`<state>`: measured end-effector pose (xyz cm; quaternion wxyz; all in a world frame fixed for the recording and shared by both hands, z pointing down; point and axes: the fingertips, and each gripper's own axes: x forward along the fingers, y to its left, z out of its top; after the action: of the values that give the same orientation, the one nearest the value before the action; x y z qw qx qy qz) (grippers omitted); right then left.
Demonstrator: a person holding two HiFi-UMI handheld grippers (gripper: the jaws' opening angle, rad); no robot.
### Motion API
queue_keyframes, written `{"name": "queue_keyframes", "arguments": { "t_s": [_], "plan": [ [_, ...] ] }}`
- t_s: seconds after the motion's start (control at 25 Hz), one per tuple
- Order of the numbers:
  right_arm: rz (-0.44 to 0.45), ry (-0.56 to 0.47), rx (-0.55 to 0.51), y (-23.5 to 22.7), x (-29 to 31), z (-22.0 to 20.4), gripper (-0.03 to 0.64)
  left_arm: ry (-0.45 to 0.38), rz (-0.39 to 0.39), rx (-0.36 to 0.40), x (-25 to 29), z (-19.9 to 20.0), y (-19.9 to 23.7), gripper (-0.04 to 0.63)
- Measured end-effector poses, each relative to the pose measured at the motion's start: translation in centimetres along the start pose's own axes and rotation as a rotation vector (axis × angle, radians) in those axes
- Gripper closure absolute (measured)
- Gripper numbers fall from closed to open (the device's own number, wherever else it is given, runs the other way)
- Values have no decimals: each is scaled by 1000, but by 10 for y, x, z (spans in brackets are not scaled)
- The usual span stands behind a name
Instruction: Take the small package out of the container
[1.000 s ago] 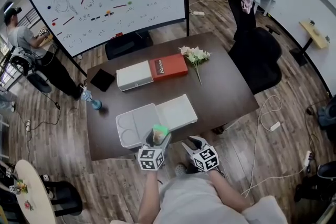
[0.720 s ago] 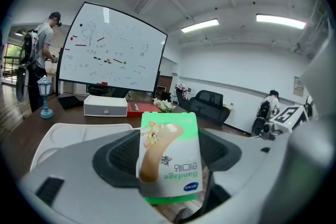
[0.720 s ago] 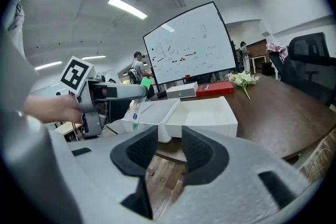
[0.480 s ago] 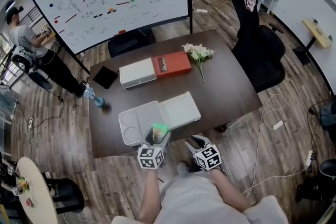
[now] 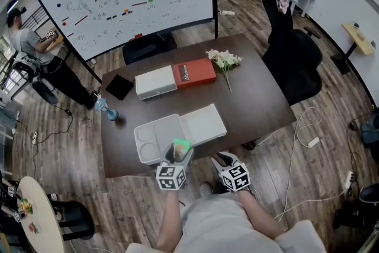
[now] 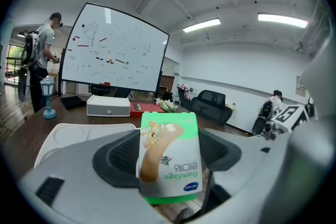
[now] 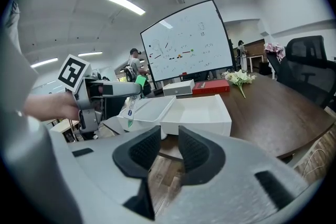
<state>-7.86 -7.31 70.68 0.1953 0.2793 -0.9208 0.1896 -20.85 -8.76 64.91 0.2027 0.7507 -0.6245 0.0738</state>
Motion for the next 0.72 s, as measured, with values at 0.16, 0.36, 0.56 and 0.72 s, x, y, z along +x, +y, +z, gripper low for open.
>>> {"name": "queue_keyframes", "arguments": {
  "t_s": [0.16, 0.36, 0.56, 0.72],
  "plan": [
    [-17, -11, 4, -3, -1, 3, 532, 1, 3, -3, -2, -1, 0, 264],
    [-29, -16, 6, -6, 2, 5, 566, 6, 12, -7, -2, -2, 4, 264],
    [-43, -27, 9, -9, 3, 8, 602, 7, 14, -6, -2, -3, 5, 264],
    [-62, -44, 10, -12, 2, 13, 615, -2, 15, -6, -3, 1, 6, 264]
  ]
}}
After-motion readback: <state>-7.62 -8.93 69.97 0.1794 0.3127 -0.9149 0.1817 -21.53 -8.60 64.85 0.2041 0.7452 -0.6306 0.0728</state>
